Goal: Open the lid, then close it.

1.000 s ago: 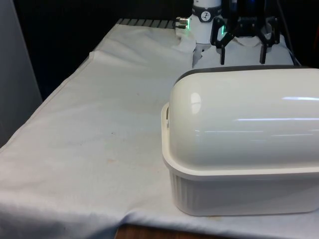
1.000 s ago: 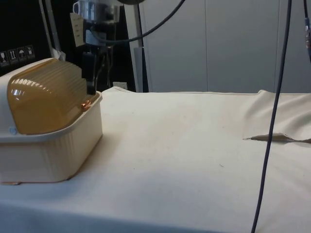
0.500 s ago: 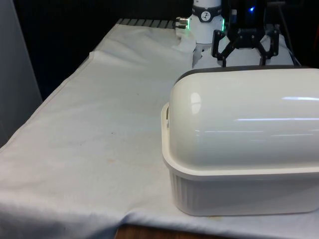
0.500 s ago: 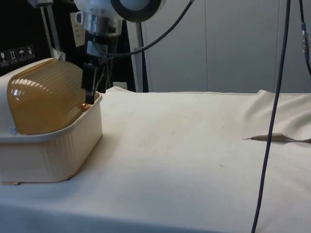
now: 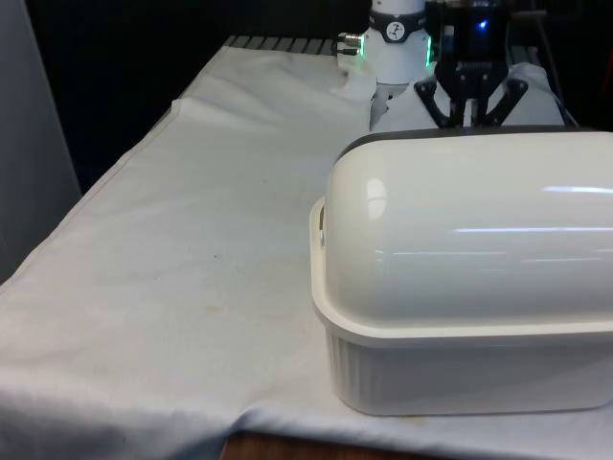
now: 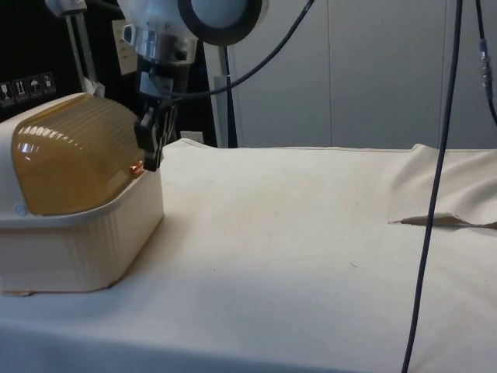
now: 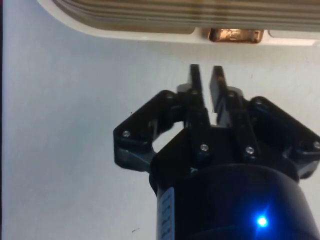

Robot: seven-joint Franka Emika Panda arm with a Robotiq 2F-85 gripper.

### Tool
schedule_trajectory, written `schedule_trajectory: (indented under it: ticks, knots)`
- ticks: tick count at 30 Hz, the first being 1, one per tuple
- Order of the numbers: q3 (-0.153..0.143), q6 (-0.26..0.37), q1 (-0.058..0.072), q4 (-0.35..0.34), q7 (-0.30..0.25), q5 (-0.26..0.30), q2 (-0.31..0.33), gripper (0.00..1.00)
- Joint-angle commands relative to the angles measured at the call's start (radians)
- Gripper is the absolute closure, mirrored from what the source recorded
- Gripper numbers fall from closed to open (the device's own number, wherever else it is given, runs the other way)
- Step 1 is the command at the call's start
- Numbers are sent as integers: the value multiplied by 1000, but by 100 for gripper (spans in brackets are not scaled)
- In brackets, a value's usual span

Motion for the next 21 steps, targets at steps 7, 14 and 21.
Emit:
schedule_trajectory:
  ticks: [7,14,21]
  knots:
    - [-1,46,3,5,5,-3,29,100]
    - [1,79,0,13,0,0,57,100]
    - [0,104,-1,15,1,-1,61,100]
